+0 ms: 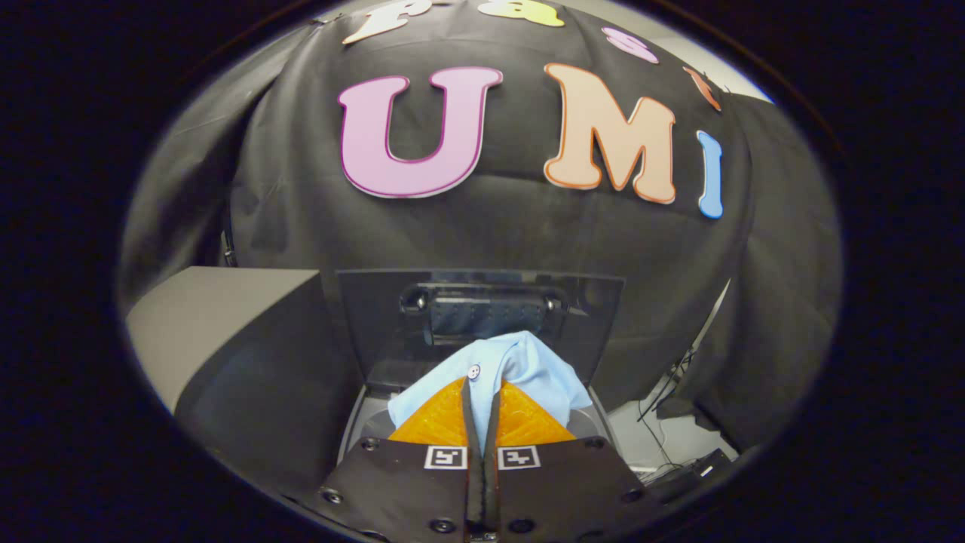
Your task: Put the clothes into the washing machine and then close the washing machine lid.
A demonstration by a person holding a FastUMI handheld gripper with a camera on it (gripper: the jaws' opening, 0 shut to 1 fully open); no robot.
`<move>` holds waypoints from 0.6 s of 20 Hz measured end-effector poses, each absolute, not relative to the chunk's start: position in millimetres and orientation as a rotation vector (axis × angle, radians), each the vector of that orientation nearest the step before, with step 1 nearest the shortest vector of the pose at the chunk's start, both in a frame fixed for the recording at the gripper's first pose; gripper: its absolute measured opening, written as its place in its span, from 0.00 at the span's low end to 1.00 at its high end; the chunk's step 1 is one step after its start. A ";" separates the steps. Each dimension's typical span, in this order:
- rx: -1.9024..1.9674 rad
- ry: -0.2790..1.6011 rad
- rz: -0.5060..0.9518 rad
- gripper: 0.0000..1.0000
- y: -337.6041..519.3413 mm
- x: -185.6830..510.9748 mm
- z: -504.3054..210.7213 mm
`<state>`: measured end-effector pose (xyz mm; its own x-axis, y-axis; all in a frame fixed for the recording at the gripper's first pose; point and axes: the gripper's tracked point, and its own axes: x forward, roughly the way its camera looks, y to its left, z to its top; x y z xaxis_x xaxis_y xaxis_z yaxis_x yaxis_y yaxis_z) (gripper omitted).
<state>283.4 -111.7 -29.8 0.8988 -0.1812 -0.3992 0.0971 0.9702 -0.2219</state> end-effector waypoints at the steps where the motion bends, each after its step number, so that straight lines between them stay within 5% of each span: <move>1: -0.201 0.444 -0.144 0.01 -114.9 282.7 -41.6; 12: -0.082 0.502 -0.230 0.11 -149.0 281.4 -112.2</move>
<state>281.4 -149.0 -112.2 0.8515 -0.2385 -0.4671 0.1985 0.9709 -0.1338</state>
